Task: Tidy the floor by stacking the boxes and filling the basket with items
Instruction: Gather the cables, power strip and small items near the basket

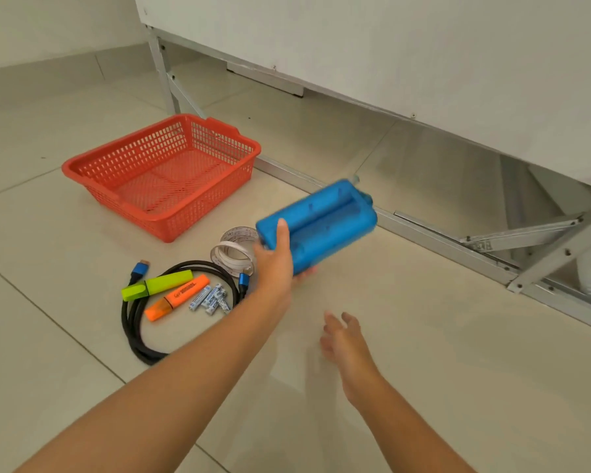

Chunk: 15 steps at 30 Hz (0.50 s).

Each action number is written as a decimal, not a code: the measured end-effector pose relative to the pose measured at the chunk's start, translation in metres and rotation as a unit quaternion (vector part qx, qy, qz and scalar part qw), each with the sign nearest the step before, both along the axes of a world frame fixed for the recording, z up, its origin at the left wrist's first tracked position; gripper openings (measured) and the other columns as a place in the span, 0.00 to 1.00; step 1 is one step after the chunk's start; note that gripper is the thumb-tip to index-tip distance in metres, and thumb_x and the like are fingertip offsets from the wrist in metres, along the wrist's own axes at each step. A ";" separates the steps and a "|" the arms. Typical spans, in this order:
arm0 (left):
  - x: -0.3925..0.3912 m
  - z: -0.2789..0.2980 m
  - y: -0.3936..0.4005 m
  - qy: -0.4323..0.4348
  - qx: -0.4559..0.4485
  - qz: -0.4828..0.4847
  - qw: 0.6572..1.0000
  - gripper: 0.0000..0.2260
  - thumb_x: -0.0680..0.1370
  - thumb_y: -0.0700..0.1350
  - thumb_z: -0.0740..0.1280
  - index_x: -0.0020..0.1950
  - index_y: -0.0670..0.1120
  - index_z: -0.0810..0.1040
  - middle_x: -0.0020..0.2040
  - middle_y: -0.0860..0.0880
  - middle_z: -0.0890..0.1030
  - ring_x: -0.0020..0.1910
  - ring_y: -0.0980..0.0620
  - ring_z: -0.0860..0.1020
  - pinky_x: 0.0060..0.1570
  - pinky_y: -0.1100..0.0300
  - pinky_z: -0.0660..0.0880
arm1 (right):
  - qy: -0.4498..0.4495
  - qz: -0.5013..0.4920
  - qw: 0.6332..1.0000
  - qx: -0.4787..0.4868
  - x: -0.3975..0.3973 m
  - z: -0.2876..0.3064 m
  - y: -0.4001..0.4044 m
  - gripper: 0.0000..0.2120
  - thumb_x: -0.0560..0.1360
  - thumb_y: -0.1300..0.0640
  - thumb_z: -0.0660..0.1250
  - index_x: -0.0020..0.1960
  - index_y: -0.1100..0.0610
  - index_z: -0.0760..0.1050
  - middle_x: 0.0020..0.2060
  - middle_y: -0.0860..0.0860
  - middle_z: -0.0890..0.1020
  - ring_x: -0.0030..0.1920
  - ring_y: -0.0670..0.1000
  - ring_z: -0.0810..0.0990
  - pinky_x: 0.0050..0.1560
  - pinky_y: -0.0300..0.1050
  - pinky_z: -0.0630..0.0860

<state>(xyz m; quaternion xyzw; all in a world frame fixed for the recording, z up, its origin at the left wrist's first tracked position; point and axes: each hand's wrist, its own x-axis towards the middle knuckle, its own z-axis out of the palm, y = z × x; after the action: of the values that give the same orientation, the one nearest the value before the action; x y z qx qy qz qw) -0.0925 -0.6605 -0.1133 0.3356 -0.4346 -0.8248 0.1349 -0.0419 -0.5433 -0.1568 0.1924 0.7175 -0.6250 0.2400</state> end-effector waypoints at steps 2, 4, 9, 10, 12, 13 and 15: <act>-0.025 0.007 -0.008 0.004 -0.001 0.018 1.000 0.19 0.77 0.55 0.62 0.63 0.48 0.64 0.56 0.47 0.75 0.43 0.50 0.80 0.33 0.52 0.81 | 0.015 0.017 1.000 -0.007 -0.004 0.000 0.000 0.22 0.80 0.55 0.59 0.72 0.54 0.60 0.53 0.51 0.75 0.53 0.51 0.74 0.62 0.50 0.71; -0.043 0.005 -0.014 -0.010 0.005 0.042 0.999 0.21 0.78 0.55 0.62 0.66 0.48 0.62 0.58 0.46 0.74 0.45 0.49 0.80 0.33 0.53 0.81 | 0.061 0.000 0.997 -0.055 -0.028 0.010 -0.003 0.20 0.80 0.59 0.57 0.72 0.55 0.61 0.54 0.51 0.76 0.53 0.50 0.74 0.57 0.47 0.74; -0.075 -0.006 -0.028 -0.110 0.036 0.094 0.989 0.24 0.79 0.54 0.61 0.70 0.46 0.57 0.56 0.46 0.68 0.50 0.44 0.77 0.33 0.54 0.80 | 0.090 0.076 0.991 -0.072 -0.103 0.039 -0.026 0.23 0.81 0.57 0.55 0.75 0.50 0.56 0.71 0.51 0.65 0.67 0.51 0.69 0.66 0.49 0.70; -0.080 -0.008 -0.031 -0.134 0.029 0.098 0.986 0.25 0.79 0.53 0.60 0.71 0.45 0.57 0.58 0.46 0.68 0.52 0.43 0.76 0.38 0.52 0.81 | 0.086 0.097 0.989 -0.068 -0.112 0.041 -0.034 0.23 0.82 0.56 0.55 0.75 0.50 0.56 0.72 0.51 0.64 0.69 0.52 0.68 0.67 0.50 0.69; -0.091 -0.013 -0.036 -0.190 -0.019 0.095 0.977 0.26 0.80 0.52 0.59 0.72 0.42 0.55 0.65 0.43 0.69 0.59 0.40 0.74 0.53 0.50 0.77 | 0.076 0.138 0.986 -0.060 -0.124 0.039 -0.053 0.24 0.82 0.53 0.54 0.76 0.49 0.54 0.73 0.49 0.63 0.70 0.53 0.66 0.69 0.52 0.67; -0.095 -0.015 -0.038 -0.212 -0.049 0.085 0.972 0.27 0.80 0.52 0.59 0.72 0.41 0.54 0.66 0.42 0.69 0.61 0.40 0.72 0.57 0.51 0.73 | 0.073 0.153 0.984 -0.055 -0.128 0.035 -0.063 0.24 0.82 0.51 0.54 0.76 0.49 0.55 0.74 0.48 0.62 0.71 0.53 0.66 0.70 0.52 0.66; -0.107 -0.018 -0.044 -0.209 -0.082 0.073 0.972 0.28 0.80 0.51 0.58 0.73 0.40 0.52 0.67 0.39 0.69 0.63 0.40 0.71 0.60 0.51 0.69 | 0.073 0.176 0.981 -0.041 -0.133 0.024 -0.079 0.24 0.82 0.49 0.53 0.76 0.50 0.56 0.73 0.48 0.63 0.72 0.50 0.64 0.71 0.51 0.64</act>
<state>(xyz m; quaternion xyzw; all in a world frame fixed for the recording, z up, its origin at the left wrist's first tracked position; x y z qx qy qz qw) -0.1990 -0.7041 -0.1316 0.5194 -0.4939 -0.6856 0.1276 -0.1748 -0.6219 -0.1326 0.0075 0.7296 -0.6143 0.3006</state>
